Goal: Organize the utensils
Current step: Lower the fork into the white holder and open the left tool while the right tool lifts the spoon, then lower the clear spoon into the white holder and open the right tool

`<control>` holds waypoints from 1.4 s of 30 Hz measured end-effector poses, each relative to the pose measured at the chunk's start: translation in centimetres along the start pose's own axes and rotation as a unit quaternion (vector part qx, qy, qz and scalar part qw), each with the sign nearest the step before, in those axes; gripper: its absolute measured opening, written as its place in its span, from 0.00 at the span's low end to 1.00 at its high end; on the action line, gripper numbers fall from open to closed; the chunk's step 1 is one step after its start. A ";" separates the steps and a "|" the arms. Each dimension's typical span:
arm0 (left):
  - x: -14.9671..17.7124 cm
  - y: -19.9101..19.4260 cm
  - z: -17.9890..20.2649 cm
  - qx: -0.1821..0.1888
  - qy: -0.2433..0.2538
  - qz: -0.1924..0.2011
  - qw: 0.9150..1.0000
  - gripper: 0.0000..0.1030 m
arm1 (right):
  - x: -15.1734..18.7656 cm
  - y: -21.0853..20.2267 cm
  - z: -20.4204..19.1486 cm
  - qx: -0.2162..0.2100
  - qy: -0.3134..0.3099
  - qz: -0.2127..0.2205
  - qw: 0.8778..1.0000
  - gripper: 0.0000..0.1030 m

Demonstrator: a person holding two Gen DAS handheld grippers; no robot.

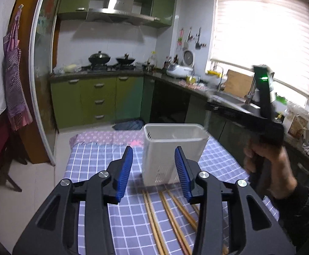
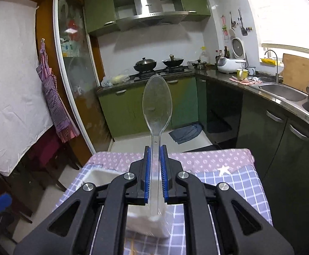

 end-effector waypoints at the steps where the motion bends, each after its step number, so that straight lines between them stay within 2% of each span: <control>1: 0.3 0.4 -0.1 -0.004 -0.002 -0.014 1.000 0.38 | 0.6 -0.4 0.2 0.001 -0.005 -0.004 1.000 0.10; 6: 1.7 1.8 -0.3 -0.013 -0.007 -0.077 0.997 0.38 | 3.1 -0.9 -0.3 0.016 -0.052 -0.026 0.998 0.10; 11: 2.7 1.9 -0.2 -0.026 0.010 -0.103 0.994 0.38 | 4.5 -0.6 -0.4 0.018 -0.065 -0.039 0.997 0.10; 13: 2.8 1.9 -0.1 -0.028 0.014 -0.110 0.993 0.38 | 4.4 -0.6 -0.6 0.016 -0.069 -0.037 0.997 0.26; 14: 2.9 1.9 -0.1 -0.027 0.016 -0.113 0.993 0.38 | 4.4 -1.0 -0.6 0.015 -0.069 -0.028 0.997 0.44; 15: 2.9 2.0 0.0 -0.027 0.016 -0.115 0.993 0.38 | 4.3 -1.4 -0.8 0.015 -0.071 -0.019 0.997 0.49; 20: 3.4 2.7 0.4 -0.026 0.021 -0.139 0.990 0.38 | 3.2 -3.6 -0.9 0.015 -0.071 0.003 0.997 0.49; 25: 4.9 5.1 0.1 -0.021 0.007 -0.221 0.975 0.38 | 3.2 -7.0 0.1 0.005 -0.046 -0.007 0.999 0.49; 29: 7.2 8.0 -0.7 -0.011 -0.015 -0.304 0.952 0.38 | 6.0 -8.6 1.5 -0.002 -0.035 -0.065 0.997 0.49; 31: 8.2 9.3 -0.9 -0.007 -0.020 -0.330 0.944 0.38 | 7.6 -8.8 2.3 0.000 -0.038 -0.091 0.995 0.49; 32: 8.6 10.0 -1.0 -0.007 -0.025 -0.342 0.939 0.37 | 8.4 -8.8 2.9 0.000 -0.035 -0.107 0.994 0.49; 34: 9.3 11.1 -1.2 -0.006 -0.033 -0.360 0.932 0.25 | 9.6 -8.8 3.6 0.002 -0.031 -0.126 0.992 0.49; 42: 10.4 13.5 -0.5 -0.007 -0.040 -0.395 0.918 0.25 | 12.4 -8.5 5.9 0.009 -0.024 -0.161 0.987 0.49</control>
Point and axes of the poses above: each gripper's, at about its wrist camera, not at the fingertips, and y roughly the way its jaws point, z to its right, x to its underside, the point moved 2 cm from there along y, roughly the way its jaws point, and after that the axes turned 4 degrees about y, right-handed, at the moved point
